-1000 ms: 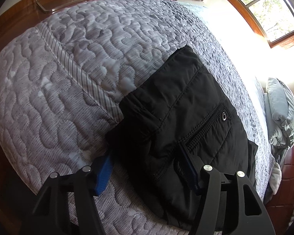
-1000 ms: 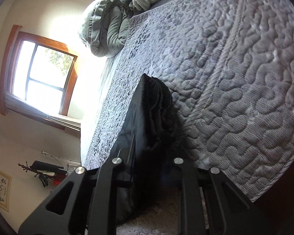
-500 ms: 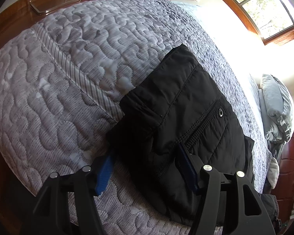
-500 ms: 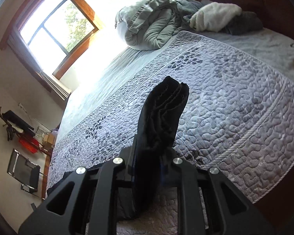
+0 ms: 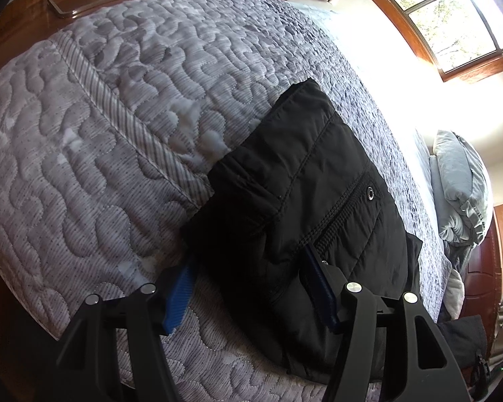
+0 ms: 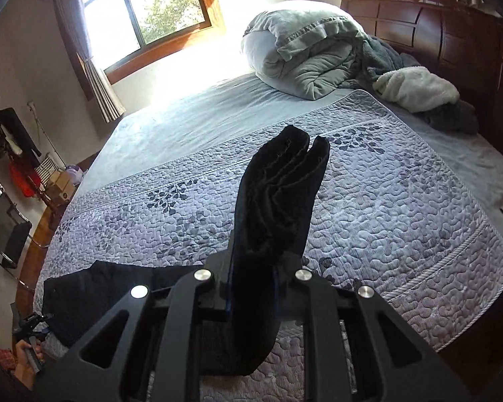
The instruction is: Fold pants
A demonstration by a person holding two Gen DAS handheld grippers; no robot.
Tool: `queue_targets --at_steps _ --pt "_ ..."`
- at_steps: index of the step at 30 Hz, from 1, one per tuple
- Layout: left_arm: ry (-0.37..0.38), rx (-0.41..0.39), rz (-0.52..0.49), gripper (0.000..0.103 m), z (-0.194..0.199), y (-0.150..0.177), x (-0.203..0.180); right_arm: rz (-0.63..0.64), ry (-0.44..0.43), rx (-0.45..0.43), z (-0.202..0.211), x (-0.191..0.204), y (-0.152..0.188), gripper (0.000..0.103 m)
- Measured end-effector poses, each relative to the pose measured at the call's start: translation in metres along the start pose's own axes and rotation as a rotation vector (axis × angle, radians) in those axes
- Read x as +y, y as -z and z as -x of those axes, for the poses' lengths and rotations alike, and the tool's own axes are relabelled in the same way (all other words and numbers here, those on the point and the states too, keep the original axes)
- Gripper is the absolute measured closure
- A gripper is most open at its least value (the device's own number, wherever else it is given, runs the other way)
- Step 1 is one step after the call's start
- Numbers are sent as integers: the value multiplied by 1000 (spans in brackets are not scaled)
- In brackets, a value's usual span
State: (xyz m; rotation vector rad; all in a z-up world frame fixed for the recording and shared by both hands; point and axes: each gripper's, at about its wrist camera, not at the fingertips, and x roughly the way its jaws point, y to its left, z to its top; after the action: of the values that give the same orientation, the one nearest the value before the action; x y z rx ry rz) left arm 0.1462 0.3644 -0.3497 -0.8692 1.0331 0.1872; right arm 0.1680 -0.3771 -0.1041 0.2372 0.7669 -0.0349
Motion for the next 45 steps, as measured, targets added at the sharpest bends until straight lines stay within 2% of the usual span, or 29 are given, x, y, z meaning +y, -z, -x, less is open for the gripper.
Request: queue_targets --at_steps 16,30,45 --pt "11 9 -7 41 -1 1 -1 188 79 -4 4 71 4 88" --pt "-9 18 -23 41 -4 1 -10 301 78 -24 5 107 13 88" --pt "-18 23 -33 41 -6 1 -15 352 58 -17 -2 125 17 88"
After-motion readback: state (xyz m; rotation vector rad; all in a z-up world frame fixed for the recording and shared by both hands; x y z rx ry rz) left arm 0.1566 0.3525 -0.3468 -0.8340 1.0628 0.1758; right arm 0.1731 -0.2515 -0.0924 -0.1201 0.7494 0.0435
